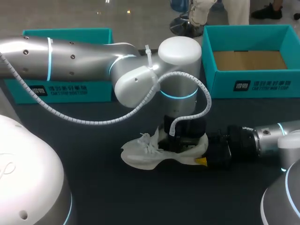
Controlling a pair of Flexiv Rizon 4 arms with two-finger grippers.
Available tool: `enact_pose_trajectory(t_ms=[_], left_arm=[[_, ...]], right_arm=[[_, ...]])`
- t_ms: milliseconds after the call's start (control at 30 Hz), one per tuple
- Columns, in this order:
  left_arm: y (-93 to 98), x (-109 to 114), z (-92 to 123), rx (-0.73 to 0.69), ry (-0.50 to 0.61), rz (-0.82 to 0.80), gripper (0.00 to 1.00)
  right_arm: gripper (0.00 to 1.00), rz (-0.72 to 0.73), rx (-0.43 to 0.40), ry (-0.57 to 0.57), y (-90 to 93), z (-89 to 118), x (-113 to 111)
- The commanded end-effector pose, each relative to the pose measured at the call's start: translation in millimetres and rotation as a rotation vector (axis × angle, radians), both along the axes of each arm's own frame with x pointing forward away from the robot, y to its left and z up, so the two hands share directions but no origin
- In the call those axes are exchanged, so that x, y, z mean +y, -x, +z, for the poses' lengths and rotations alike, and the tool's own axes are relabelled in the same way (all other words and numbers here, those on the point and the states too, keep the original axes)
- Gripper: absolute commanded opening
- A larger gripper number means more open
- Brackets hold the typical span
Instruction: Take the shoe out of the shoebox, open the shoe tongue, remove and reinsert the insole, then place the shoe into the shoebox
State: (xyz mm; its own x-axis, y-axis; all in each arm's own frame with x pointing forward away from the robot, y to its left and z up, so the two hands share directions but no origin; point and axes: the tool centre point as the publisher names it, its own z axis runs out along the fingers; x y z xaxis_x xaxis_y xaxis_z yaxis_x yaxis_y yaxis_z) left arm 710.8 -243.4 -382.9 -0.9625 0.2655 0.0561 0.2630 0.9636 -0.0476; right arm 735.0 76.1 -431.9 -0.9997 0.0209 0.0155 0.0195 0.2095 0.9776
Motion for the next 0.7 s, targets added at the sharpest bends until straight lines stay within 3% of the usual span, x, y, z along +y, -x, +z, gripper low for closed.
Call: enact_pose_trajectory(t_ms=[33,600,700], left_arm=[[-0.2,-1,-2,-0.013,0.002,-0.002,0.38],[-0.7,0,-50,-0.100,0.071,-0.004,0.44],[-1.7,3,-50,-0.118,0.075,-0.001,0.38]], right_arm=[[0.00,-0.001,0.002,0.001,-1.3,-4,1],[0.00,-0.001,0.002,0.001,-1.3,-4,1],[0.00,-0.001,0.002,0.001,-1.3,-4,1]])
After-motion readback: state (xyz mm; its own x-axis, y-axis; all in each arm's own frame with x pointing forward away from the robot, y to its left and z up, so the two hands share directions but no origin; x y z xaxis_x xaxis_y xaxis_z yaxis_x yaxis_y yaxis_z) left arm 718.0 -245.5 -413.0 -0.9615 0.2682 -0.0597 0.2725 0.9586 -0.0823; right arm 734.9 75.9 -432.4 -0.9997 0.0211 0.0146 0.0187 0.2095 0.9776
